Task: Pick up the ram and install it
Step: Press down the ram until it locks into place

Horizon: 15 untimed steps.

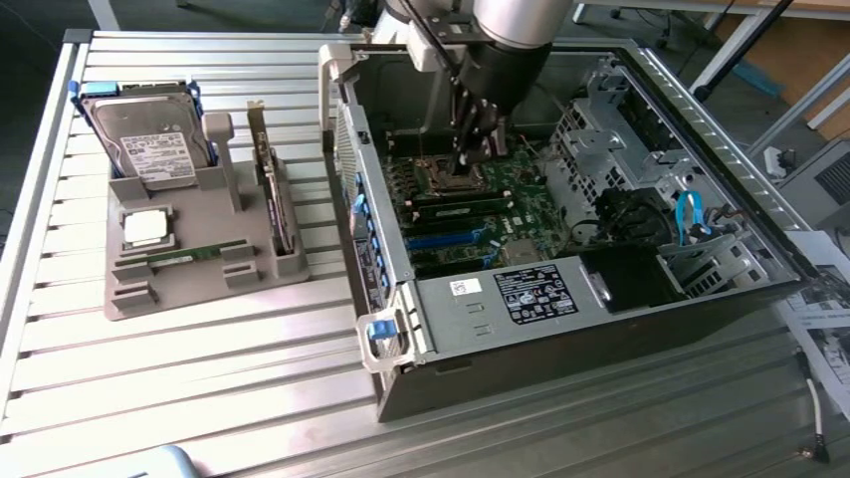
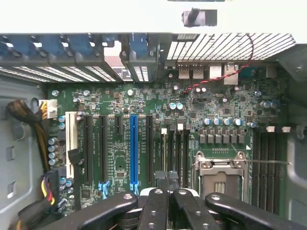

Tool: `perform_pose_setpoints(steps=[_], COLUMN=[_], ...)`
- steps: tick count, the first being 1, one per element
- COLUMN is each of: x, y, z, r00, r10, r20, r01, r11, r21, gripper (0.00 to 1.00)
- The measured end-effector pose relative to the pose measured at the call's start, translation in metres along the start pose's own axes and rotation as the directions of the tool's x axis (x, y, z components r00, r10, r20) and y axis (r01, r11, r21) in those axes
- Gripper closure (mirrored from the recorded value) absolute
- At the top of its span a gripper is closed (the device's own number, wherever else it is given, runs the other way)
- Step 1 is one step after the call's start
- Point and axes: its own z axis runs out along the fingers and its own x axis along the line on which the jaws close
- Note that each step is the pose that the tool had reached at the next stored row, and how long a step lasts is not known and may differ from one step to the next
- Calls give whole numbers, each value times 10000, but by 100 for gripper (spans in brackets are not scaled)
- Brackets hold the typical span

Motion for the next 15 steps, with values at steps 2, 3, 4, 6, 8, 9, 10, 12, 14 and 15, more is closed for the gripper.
perform_pose_setpoints(steps=[2, 3, 4, 6, 8, 9, 10, 12, 14, 15], x=[-1, 0, -1, -1, -1, -1, -1, -1, -1, -1], y=[-2, -3, -4, -5, -6, -6, -6, -7, -8, -8], z=[-55, -83, -111, -164, -199, -215, -230, -257, -287, -302], r00=[10000, 10000, 10000, 10000, 10000, 10000, 10000, 10000, 10000, 10000], r10=[1, 1, 1, 1, 1, 1, 1, 1, 1, 1], r20=[-11, -13, -15, -16, -17, -15, -16, -17, -17, -17], r01=[-1, -1, -1, -1, -1, -1, -1, -1, -1, -1], r11=[10000, 10000, 10000, 10000, 10000, 10000, 10000, 10000, 10000, 10000], r21=[-1, 0, 0, 0, 0, 1, 0, -1, 0, 0], gripper=[89, 89, 89, 89, 89, 89, 89, 89, 89, 89])
